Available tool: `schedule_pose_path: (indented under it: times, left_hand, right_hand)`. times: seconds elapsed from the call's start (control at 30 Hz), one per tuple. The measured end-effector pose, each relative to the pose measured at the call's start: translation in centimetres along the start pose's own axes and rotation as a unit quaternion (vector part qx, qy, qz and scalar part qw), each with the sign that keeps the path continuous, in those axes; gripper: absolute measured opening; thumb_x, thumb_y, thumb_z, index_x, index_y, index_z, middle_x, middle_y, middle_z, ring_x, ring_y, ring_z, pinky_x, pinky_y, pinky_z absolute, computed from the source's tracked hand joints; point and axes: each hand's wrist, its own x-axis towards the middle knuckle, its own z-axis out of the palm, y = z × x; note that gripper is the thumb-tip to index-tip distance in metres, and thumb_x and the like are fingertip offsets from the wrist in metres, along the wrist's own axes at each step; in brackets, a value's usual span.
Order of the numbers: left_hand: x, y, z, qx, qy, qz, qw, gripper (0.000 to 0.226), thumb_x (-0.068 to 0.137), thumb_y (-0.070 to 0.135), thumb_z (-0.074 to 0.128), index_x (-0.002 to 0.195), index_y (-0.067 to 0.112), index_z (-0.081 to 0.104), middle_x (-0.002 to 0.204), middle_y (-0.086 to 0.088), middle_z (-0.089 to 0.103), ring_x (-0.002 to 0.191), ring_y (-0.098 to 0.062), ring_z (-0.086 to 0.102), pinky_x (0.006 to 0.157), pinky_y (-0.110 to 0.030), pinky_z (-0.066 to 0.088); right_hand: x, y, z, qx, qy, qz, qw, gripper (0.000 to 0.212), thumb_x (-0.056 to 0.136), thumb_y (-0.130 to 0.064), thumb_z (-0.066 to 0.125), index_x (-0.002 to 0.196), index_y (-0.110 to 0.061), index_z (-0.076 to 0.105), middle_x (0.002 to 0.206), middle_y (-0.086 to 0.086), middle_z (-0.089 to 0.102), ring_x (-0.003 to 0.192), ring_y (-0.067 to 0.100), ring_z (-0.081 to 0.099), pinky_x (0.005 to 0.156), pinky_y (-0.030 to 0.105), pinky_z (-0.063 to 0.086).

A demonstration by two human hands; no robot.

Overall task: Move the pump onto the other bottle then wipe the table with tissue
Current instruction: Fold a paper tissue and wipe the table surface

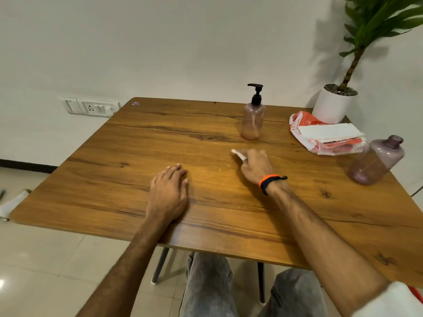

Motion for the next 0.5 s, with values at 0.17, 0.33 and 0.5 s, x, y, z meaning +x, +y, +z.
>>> schedule_pose_path:
  times: [0.17, 0.33, 0.5]
  left_hand:
    - [0.1, 0.0, 0.1, 0.001, 0.003, -0.001, 1.000, 0.055, 0.094, 0.043, 0.030, 0.138, 0.017, 0.050, 0.152, -0.003, 0.040, 0.143, -0.021, 0.030, 0.115, -0.044, 0.021]
    - [0.1, 0.1, 0.1, 0.008, 0.009, -0.007, 1.000, 0.055, 0.093, 0.043, 0.031, 0.137, 0.017, 0.050, 0.151, -0.003, 0.042, 0.142, -0.021, 0.031, 0.115, -0.044, 0.022]
    - [0.1, 0.3, 0.2, 0.012, 0.015, -0.009, 1.000, 0.055, 0.092, 0.042, 0.031, 0.137, 0.017, 0.052, 0.151, -0.004, 0.043, 0.142, -0.022, 0.032, 0.115, -0.044, 0.023]
  right_hand:
    - [-0.8, -1.0, 1.2, -0.097, -0.095, -0.099, 0.986, 0.053, 0.091, 0.000, 0.039, 0.142, -0.013, 0.042, 0.153, 0.009, 0.034, 0.139, 0.030, 0.033, 0.111, 0.042, 0.034]
    - [-3.8, -1.6, 0.9, -0.088, -0.155, -0.192, 0.965, 0.060, 0.090, 0.000, 0.039, 0.148, -0.016, 0.034, 0.157, 0.006, 0.026, 0.145, 0.022, 0.025, 0.119, 0.035, 0.019]
    - [-7.0, -1.0, 1.2, -0.017, -0.212, -0.259, 0.942, 0.059, 0.091, -0.001, 0.040, 0.143, -0.028, 0.042, 0.152, -0.002, 0.037, 0.142, 0.012, 0.032, 0.120, 0.028, 0.018]
